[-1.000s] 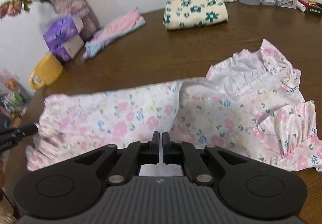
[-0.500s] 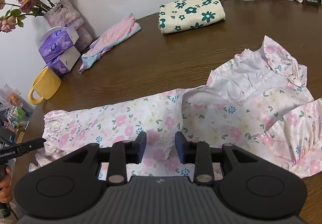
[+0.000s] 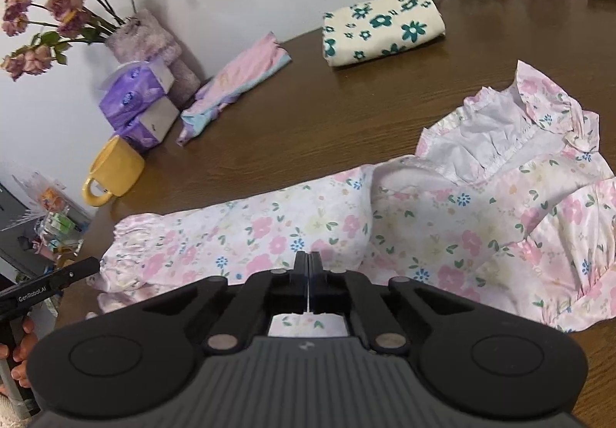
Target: Fold clothes
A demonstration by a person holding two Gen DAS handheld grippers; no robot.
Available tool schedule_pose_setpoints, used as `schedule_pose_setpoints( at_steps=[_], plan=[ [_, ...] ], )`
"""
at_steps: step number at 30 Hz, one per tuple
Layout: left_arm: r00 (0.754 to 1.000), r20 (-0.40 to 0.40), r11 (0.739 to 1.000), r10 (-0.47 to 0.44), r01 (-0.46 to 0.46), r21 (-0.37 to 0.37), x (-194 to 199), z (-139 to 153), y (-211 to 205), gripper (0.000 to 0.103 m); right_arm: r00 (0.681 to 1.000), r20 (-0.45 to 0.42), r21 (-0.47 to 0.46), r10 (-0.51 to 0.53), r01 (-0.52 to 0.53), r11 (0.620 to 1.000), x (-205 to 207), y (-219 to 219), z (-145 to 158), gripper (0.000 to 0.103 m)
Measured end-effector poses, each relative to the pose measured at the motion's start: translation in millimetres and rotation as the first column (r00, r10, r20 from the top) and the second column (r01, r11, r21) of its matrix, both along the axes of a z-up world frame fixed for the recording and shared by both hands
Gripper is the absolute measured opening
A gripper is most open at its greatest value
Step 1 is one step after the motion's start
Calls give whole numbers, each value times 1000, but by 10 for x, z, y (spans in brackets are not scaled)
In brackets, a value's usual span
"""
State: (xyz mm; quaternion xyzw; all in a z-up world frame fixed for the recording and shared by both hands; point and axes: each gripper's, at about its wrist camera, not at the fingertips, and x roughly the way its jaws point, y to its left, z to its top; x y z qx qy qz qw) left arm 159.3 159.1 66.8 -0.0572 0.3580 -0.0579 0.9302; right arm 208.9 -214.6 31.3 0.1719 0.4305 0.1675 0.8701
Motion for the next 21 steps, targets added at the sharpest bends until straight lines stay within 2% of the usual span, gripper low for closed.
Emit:
schedule_pose_setpoints(
  at_steps=[7,13,16,21],
  plan=[
    [999,-34,1000,5,-4,22,-88,-90,6,0,1000,14,-24,-7,7,1000,-28,-28,-9,5],
    [999,5,998,-39,39,48,-287,-10,-129,0,999,7,-38,-41,41,998,-35,-96,-72,9],
    [997,32,994,-68,65,85,-407,44,-257,0,999,8,-38,-44,45,998,-22,-84,-91,13],
    [997,-14,989,-76,77,126,-497,-92,-380,0,999,4,-34,-50,50,998,-3,-70,-125,14]
  ],
)
